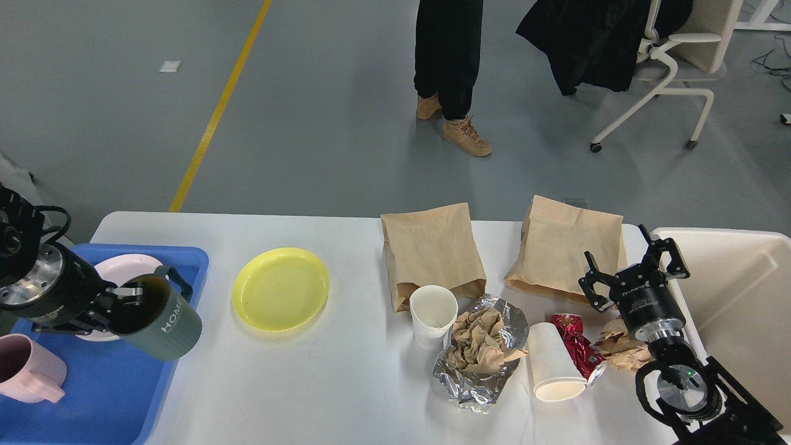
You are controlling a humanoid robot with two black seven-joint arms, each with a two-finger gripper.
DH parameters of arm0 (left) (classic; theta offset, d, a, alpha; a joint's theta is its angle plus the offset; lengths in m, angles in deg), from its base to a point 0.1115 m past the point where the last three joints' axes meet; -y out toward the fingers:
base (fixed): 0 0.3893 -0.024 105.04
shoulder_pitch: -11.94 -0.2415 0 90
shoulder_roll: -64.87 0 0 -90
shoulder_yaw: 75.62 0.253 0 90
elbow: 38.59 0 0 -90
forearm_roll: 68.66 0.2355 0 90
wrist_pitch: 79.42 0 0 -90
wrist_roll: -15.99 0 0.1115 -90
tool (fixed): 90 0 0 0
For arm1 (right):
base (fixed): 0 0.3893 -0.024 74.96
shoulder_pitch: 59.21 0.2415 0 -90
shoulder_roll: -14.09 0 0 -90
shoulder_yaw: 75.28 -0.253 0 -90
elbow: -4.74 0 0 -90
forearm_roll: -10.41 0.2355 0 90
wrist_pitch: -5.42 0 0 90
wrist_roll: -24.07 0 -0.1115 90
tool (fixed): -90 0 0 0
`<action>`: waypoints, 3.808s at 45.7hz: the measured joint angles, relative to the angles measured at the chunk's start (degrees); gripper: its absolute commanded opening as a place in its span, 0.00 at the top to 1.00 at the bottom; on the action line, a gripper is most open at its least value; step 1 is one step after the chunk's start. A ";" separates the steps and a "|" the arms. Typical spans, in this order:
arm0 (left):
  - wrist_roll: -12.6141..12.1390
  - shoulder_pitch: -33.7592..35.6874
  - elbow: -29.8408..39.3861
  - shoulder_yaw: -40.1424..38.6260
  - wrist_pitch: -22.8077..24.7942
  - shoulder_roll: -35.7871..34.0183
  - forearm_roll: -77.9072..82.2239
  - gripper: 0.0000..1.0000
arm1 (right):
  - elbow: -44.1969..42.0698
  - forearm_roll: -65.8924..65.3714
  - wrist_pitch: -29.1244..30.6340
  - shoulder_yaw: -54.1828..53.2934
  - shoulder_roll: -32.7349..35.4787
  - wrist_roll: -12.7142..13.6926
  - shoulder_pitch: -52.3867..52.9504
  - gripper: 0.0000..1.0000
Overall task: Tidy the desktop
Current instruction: 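Carry the green mug onto the blue tray beside the pink mug, then open the left gripper and lift it off the green mug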
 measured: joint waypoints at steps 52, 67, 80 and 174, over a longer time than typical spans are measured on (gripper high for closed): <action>0.90 -41.78 -31.08 -20.24 -2.90 -11.26 11.20 1.00 | 0.01 0.00 0.00 0.00 0.00 0.00 0.00 0.00; 1.04 -43.00 -31.12 -20.73 -3.20 -10.58 10.36 0.80 | 0.01 0.00 0.00 0.00 0.00 0.00 0.00 0.00; 1.31 -43.89 -31.12 -20.41 -4.39 -9.71 7.26 0.12 | 0.01 0.00 0.00 0.00 0.00 0.00 0.00 0.00; -2.49 33.34 5.53 -0.43 21.53 25.47 -21.29 0.04 | 0.00 0.00 0.00 0.00 0.00 0.00 0.00 0.00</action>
